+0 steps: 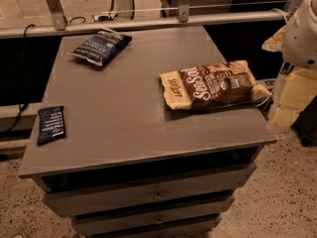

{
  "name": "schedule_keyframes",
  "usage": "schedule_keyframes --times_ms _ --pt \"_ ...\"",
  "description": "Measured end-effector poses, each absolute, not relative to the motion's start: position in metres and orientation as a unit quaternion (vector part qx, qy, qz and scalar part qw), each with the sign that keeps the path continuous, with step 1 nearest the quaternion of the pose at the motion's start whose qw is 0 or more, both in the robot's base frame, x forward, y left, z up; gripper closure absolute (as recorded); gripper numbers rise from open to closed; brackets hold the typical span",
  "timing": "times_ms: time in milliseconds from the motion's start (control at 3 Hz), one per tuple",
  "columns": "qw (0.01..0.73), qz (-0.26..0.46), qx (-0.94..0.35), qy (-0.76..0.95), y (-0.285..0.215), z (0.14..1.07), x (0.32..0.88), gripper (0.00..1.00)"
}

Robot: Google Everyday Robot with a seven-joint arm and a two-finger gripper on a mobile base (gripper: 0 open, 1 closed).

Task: Move brown chip bag near blue chip bag

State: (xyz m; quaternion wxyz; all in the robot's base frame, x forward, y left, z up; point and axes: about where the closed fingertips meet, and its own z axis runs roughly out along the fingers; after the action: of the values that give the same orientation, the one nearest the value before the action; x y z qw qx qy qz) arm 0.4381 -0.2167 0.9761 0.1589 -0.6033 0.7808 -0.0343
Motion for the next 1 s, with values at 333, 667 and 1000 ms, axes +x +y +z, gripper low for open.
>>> schedule_keyframes --times_ms 333,667,1000 --pt "0.159 -0.034 -0.603 0.781 -0.217 0.976 0.438 0.0" --pt "0.18 -0.031 -0.596 0.782 -0.22 0.975 0.448 0.0" --pt "0.204 -0.026 -0.589 0.782 -0.216 0.962 0.464 0.0"
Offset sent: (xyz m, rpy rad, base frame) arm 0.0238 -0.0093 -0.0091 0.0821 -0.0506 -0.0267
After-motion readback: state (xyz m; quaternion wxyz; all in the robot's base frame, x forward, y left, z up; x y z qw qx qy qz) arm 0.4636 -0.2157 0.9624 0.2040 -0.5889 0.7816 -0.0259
